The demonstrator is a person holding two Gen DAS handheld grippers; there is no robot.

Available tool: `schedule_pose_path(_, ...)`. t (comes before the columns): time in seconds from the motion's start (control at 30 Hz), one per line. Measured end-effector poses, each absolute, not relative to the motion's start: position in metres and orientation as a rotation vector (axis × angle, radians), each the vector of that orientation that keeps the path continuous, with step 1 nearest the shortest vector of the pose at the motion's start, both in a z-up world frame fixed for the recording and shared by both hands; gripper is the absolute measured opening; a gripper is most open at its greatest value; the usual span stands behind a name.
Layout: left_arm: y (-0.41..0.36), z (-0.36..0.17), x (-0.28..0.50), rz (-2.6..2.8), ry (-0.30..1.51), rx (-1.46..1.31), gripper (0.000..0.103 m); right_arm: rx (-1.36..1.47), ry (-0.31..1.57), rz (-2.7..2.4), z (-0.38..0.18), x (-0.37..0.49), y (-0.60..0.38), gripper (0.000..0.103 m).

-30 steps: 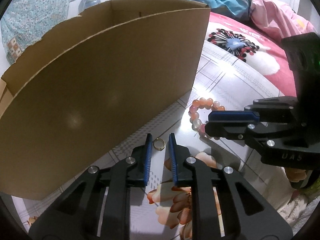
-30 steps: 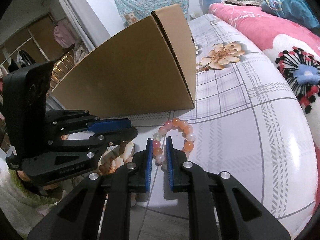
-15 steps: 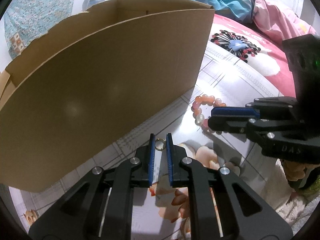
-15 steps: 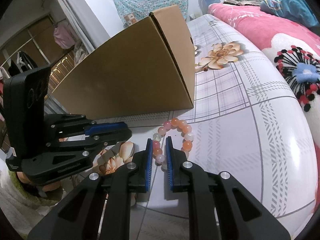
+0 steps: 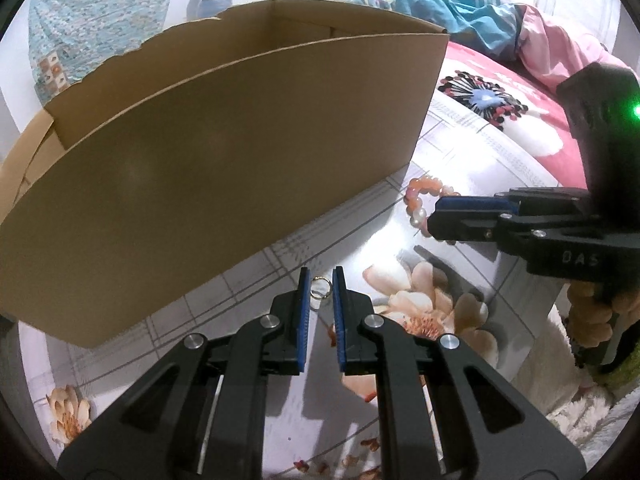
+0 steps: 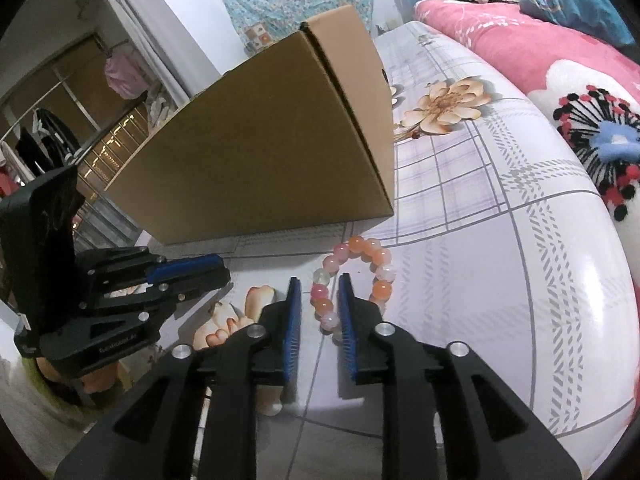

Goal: Organize jewelry
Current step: 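Carry the gold ring charm with the left gripper over the box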

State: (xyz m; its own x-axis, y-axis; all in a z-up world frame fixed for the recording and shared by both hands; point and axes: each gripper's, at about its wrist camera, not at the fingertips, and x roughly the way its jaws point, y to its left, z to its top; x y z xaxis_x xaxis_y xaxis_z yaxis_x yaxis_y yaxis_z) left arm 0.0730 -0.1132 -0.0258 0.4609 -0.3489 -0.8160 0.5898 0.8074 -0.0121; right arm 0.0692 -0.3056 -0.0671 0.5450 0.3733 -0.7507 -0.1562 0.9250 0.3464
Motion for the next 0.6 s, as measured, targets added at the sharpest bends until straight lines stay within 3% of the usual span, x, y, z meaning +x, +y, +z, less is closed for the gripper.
schedule_pose_path(0.47, -0.098, -0.027, 0.063, -0.506, 0.92, 0.276, 0.01, -0.073, 0.95, 0.137, -0.064, 0.08, -0.254, 0.025)
schedule_pose_path(0.6, -0.089, -0.028, 0.064, -0.491, 0.926, 0.246, 0.01, -0.125, 0.95, 0.101, -0.064, 0.083, -0.247, 0.019)
